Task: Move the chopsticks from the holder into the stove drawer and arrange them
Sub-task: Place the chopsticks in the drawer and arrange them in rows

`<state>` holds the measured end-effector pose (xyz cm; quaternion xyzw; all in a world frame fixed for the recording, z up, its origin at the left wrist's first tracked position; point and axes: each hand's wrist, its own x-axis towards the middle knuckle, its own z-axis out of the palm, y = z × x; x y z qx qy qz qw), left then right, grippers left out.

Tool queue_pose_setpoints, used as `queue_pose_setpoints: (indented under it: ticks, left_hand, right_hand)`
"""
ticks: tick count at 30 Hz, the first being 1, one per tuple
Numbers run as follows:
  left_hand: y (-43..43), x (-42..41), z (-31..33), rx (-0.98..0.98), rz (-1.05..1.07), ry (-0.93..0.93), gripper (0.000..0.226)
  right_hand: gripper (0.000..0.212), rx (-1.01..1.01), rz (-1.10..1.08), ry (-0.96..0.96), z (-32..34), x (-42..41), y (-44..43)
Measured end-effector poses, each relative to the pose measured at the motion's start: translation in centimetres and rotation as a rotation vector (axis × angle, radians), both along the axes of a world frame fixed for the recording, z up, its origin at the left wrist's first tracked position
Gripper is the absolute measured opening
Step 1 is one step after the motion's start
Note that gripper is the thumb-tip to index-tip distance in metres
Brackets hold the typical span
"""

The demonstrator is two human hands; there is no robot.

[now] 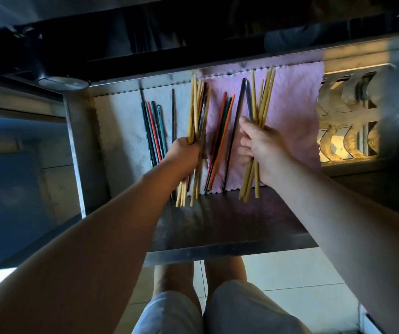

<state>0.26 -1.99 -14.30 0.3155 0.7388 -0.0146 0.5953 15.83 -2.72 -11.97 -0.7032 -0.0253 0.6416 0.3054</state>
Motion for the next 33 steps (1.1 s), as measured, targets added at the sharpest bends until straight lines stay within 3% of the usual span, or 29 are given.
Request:
queue_pose_setpoints:
  ticks: [7,12,15,19,23,33]
  left_hand:
    - [-0.6,-2.6,2.1,0.075,0.062,-0.019,0.030]
    - [-1.1,-4.2,3.3,0.048,0.256,-0.140,0.020]
    - [-1.6,-5.8,3.1,0.111,0.201,0.010,0.027]
    - [-1.4,-7.1,2.4,0.074,0.363,0.127,0.033]
    - [-1.0,-7.1,1.1,0.069,0.368,0.246,0.043]
    - [-0.4,-7.0,-0.4,0.012,0.360,0.255,0.041]
  right_hand:
    - [0.035,-0.034,-0.055,0.065,0.9,-1.5,-0.1]
    - [0.032,-0.024,0.013,0.046,1.6,-3.3,-0.4]
    - [0.031,-0.013,0.010,0.066,1.4,-4.2,-0.7]
    - [0.035,-0.041,-0.006,0.104,0.6,-4.8,-1.4]
    - [0.037,-0.061,-0.033,0.114,0.1,-4.8,-1.6]
    - [0.038,-0.091,-0.035,0.090,0.0,-4.9,-1.5]
